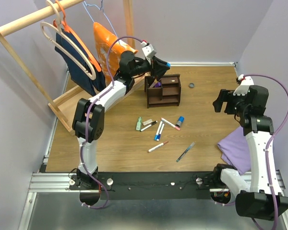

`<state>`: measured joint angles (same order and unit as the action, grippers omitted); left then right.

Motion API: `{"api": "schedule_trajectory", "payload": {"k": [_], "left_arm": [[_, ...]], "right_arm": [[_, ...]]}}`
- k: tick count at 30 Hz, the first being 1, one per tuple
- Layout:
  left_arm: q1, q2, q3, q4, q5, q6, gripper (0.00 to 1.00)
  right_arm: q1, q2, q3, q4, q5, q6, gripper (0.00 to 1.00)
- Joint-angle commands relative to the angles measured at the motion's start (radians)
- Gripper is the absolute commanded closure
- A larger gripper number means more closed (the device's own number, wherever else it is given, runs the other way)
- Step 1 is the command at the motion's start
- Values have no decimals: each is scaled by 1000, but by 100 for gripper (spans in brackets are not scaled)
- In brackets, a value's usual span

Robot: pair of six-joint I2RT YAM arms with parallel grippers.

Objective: Sort the stationery into containers
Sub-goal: Place the pen in the storage box.

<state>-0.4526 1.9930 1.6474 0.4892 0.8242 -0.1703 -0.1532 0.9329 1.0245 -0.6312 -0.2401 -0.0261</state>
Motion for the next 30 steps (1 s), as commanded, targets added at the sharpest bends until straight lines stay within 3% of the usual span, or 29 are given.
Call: {"api": "schedule_trajectory", "payload": {"k": [1, 10, 30], "left_arm": [[18, 53, 40, 288, 18, -123, 100], [77, 139, -9, 420, 58, -187, 100], [114, 242, -121, 497, 81, -198, 100]], "right_arm": [[-23, 18, 60, -7, 5, -3, 7], [-103, 104, 134, -16, -10, -8, 8], [-161, 191, 163, -18, -31, -28, 8]]}}
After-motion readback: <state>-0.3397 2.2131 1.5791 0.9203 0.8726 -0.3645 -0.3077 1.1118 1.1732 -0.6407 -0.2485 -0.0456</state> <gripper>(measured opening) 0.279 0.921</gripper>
